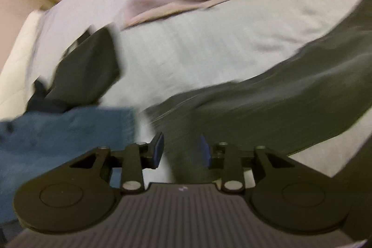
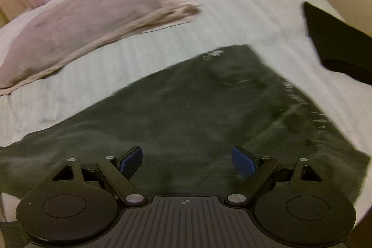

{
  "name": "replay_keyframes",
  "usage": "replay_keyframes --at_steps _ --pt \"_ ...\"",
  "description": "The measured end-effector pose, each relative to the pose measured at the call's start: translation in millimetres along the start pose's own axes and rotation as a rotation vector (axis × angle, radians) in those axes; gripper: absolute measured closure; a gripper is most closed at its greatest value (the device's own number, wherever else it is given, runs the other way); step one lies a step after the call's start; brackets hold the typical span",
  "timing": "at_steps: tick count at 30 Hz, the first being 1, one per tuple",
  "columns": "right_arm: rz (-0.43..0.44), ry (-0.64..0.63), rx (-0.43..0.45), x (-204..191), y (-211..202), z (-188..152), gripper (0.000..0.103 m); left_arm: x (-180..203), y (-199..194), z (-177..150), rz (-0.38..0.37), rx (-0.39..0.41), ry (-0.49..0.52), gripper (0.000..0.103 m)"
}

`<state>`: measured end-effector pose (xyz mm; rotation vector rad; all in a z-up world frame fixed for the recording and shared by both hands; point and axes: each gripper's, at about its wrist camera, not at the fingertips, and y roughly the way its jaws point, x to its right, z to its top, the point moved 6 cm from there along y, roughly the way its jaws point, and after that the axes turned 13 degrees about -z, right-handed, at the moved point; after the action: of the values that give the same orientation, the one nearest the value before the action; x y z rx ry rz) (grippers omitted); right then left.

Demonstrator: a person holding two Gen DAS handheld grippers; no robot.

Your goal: Fold clothes

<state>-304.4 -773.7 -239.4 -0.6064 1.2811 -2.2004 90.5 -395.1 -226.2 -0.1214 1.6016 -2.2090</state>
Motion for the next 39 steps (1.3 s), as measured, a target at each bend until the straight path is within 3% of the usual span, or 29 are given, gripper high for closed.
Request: replay_keyframes --at_steps 2,5,12,18,24,26,28,32,36,39 --pt "-0.021 0.000 0.008 24.8 4.4 9.5 0.016 31.9 7.4 17.7 -0.054 0.016 0.057 0.059" --pt "-0.029 -0.011 0.030 60.2 13.0 27.8 0.016 89.6 16.7 53.3 -0.149 0.033 0.123 0.061" --pt "0.085 -0.110 0.047 120.9 80.1 86.8 0.016 235.6 37.9 153.7 -0.295 0.086 0.285 0.059" --pt "0.222 -0.309 0.039 122.0 169.8 138.9 0.017 336.4 78.9 226.4 -0.388 0.050 0.357 0.059" --pt "0.357 -0.378 -0.071 112.5 239.5 147.9 0.017 391.8 135.9 276.7 -0.420 0.014 0.415 0.051" --pt "0.394 -0.352 -0.094 113.3 246.1 145.7 0.045 400.0 156.7 287.9 -0.431 -0.008 0.419 0.051" --pt "0.433 -0.294 -0.116 117.3 242.4 143.3 0.056 405.0 174.1 295.9 -0.441 -0.031 0.428 0.051" --pt "0.461 -0.218 -0.081 125.9 218.7 152.4 0.095 409.8 190.2 307.3 -0.459 -0.081 0.452 0.050" --pt "0.448 -0.229 0.050 140.5 178.8 176.7 0.098 414.0 170.6 327.9 -0.468 0.009 0.460 0.050" --pt "0.410 -0.218 0.045 152.8 196.1 180.2 0.098 418.1 160.0 346.0 -0.487 0.071 0.438 0.050"
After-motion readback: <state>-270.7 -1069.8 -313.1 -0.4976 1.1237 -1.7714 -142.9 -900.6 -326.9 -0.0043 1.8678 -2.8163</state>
